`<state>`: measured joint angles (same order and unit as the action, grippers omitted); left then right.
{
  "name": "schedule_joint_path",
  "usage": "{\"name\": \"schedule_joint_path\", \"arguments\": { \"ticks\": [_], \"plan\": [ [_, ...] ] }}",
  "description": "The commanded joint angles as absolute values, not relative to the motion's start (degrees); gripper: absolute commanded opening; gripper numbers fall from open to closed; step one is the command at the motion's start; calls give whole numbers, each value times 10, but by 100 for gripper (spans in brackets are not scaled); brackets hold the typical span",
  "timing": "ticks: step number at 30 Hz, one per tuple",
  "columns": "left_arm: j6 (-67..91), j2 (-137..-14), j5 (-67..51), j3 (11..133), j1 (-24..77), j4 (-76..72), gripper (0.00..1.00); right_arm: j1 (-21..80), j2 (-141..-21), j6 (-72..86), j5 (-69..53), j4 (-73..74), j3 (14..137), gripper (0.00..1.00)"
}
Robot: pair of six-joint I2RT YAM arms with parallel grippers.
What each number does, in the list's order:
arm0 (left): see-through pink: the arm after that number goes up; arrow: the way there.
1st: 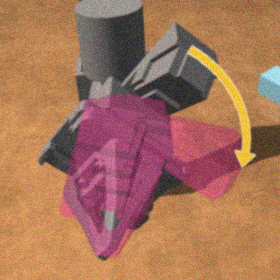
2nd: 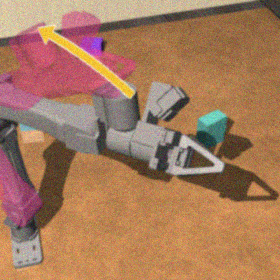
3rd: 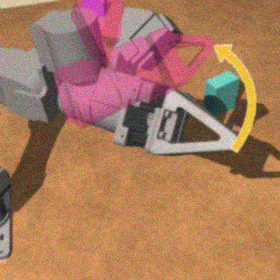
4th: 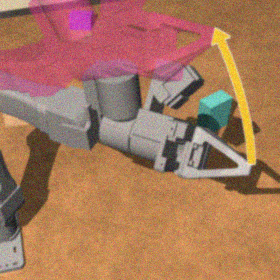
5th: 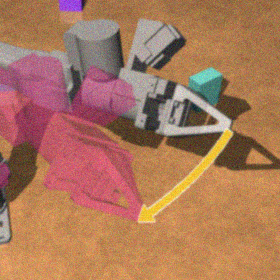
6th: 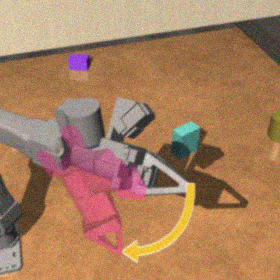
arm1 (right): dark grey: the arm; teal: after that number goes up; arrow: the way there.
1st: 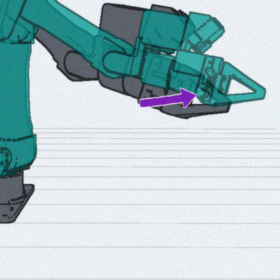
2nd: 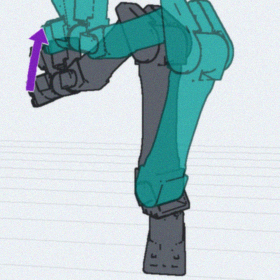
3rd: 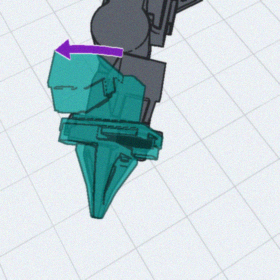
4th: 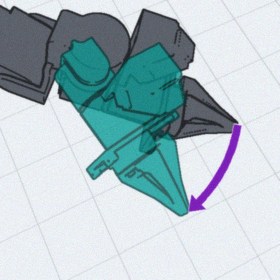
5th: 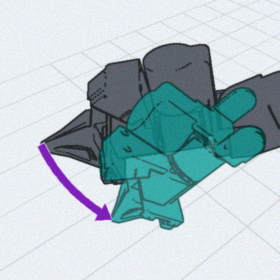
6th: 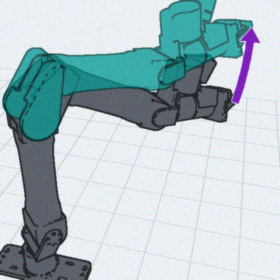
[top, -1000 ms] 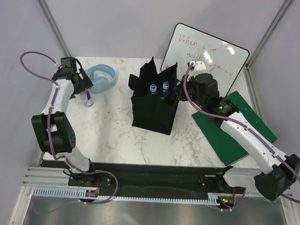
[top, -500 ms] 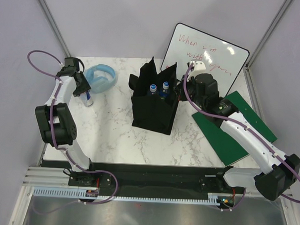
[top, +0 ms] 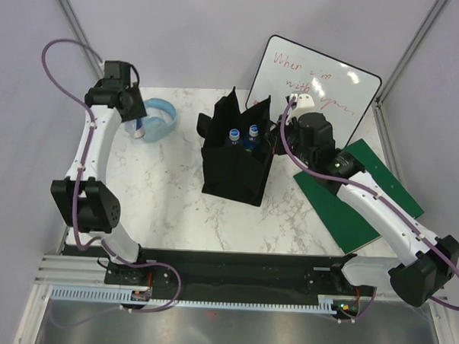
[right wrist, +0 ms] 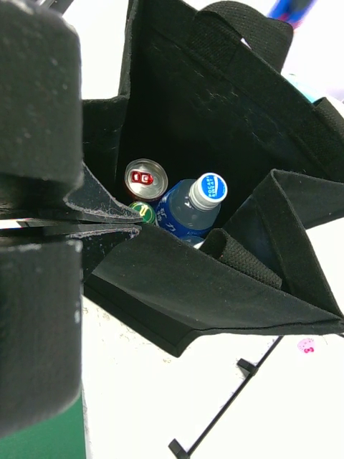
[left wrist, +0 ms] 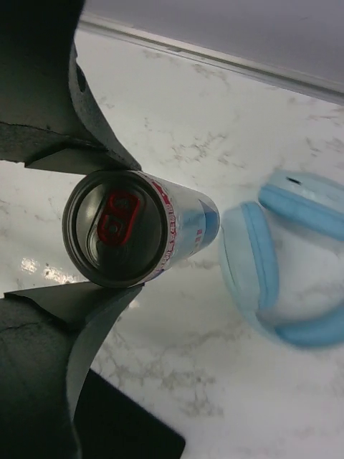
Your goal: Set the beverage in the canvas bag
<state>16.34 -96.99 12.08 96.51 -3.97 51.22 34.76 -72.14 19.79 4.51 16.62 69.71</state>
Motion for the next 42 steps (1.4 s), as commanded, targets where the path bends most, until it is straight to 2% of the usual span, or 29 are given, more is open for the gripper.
{"name": "schedule_joint_path", "arguments": {
  "ticks": [1, 8, 13, 21, 27, 42],
  "plan": [
    [85, -897, 186, 1089, 71, 540, 2, 351, -714, 197, 38, 153, 686, 0],
    [94, -915, 164, 1296, 185, 606, 2, 351, -722, 199, 34, 153, 692, 0],
    [102, -907, 121, 1372, 242, 590, 2, 351, -724, 200, 33, 153, 691, 0],
    [150, -908, -38, 1369, 278, 560, 2, 352, -714, 204, 46, 152, 691, 0],
    [161, -921, -75, 1333, 331, 549, 2, 351, -708, 218, 62, 142, 682, 0],
    [164, -984, -25, 1163, 412, 466, 2, 351, -703, 231, 54, 136, 685, 0]
  ]
}}
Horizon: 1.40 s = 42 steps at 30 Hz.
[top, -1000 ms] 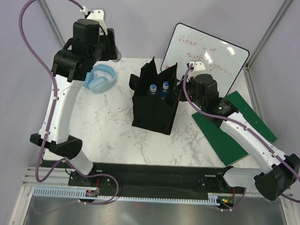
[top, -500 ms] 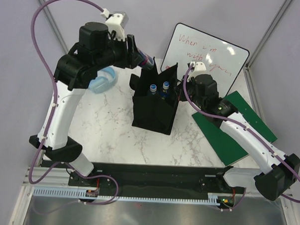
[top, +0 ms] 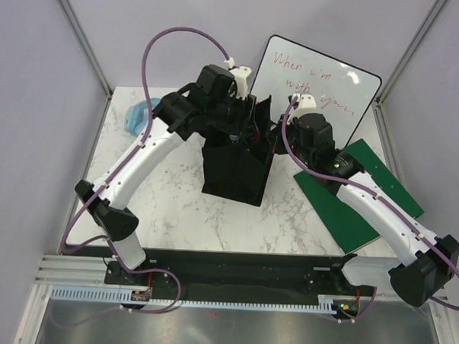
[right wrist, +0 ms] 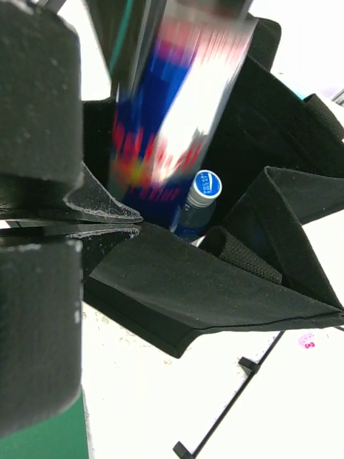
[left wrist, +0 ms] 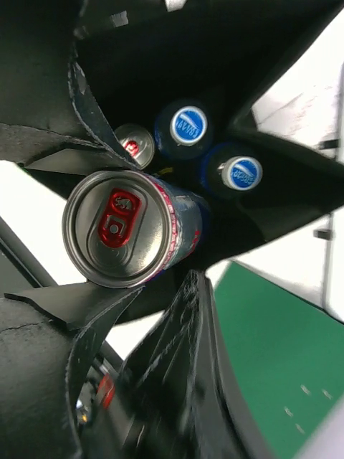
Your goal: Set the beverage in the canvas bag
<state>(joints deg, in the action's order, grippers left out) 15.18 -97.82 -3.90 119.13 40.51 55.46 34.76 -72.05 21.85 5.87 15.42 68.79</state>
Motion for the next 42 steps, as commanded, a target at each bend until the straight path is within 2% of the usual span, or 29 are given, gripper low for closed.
{"name": "schedule_joint_path", "arguments": {
  "ticks": [1, 14, 33, 42],
  "plan": [
    [164, -993, -25, 1149, 412, 463, 2, 352, -703, 231, 54, 135, 685, 0],
    [163, -986, 53, 1031, 446, 400, 2, 351, -700, 231, 66, 132, 684, 0],
    [131, -963, 141, 1111, 441, 467, 2, 352, -699, 228, 65, 129, 681, 0],
    [147, -979, 139, 1095, 405, 491, 2, 351, -696, 232, 61, 126, 681, 0]
  ]
}}
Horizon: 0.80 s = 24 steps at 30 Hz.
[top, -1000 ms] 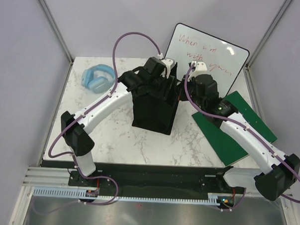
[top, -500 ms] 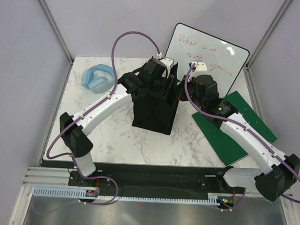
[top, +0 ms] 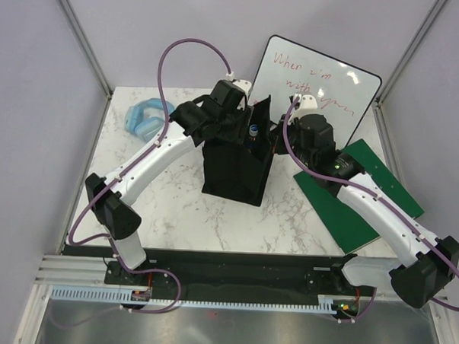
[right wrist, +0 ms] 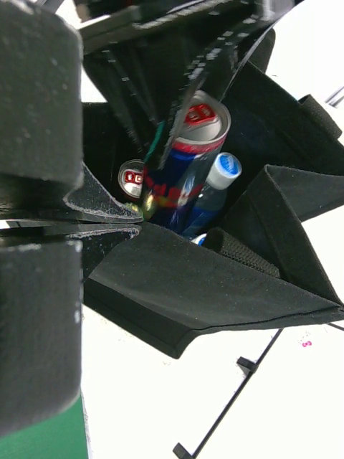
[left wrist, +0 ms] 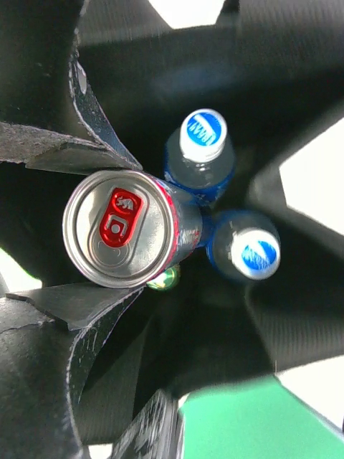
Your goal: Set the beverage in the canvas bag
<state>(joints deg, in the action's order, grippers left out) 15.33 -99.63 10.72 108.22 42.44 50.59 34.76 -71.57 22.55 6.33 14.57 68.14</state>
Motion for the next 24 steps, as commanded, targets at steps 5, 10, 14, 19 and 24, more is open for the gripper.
{"name": "schedule_joint_path", "arguments": {
  "ticks": [5, 10, 14, 19, 24],
  "plan": [
    [156, -995, 124, 1098, 393, 503, 2, 351, -693, 229, 64, 126, 681, 0],
    [162, -1007, 106, 1102, 393, 521, 2, 351, -696, 226, 62, 127, 682, 0],
    [163, -993, 94, 1128, 393, 534, 2, 351, -700, 224, 63, 127, 681, 0],
    [164, -996, 31, 1186, 393, 578, 2, 351, -702, 227, 59, 121, 680, 0],
    [165, -1002, 17, 1181, 393, 597, 2, 351, -704, 227, 57, 120, 682, 0]
  ]
}}
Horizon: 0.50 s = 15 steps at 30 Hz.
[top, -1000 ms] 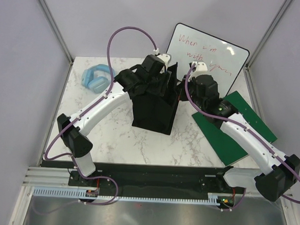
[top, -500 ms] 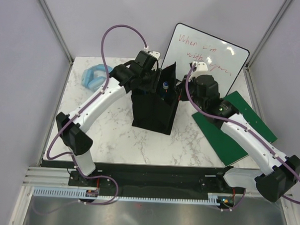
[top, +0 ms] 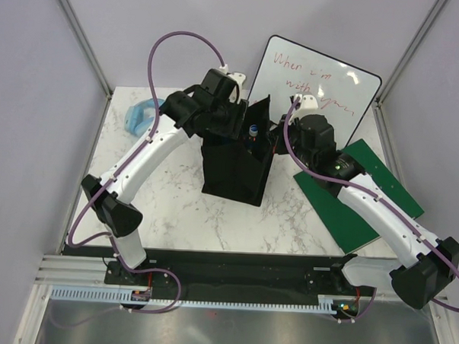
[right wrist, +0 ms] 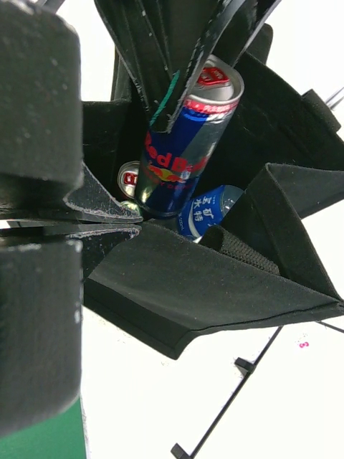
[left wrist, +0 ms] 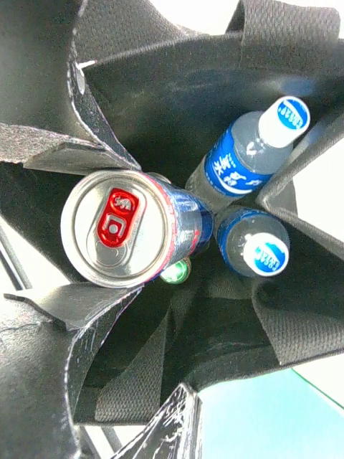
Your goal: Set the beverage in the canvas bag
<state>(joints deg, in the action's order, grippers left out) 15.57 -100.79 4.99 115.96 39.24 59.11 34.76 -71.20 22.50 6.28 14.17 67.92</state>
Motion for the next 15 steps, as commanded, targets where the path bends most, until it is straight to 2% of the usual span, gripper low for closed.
{"name": "schedule_joint_path", "arguments": {
  "ticks": [1, 15],
  "plan": [
    [166, -1003, 18, 1179, 393, 599, 2, 351, -704, 228, 56, 120, 681, 0],
    [146, -992, 42, 1128, 394, 633, 2, 351, -704, 228, 59, 115, 675, 0]
  ]
}}
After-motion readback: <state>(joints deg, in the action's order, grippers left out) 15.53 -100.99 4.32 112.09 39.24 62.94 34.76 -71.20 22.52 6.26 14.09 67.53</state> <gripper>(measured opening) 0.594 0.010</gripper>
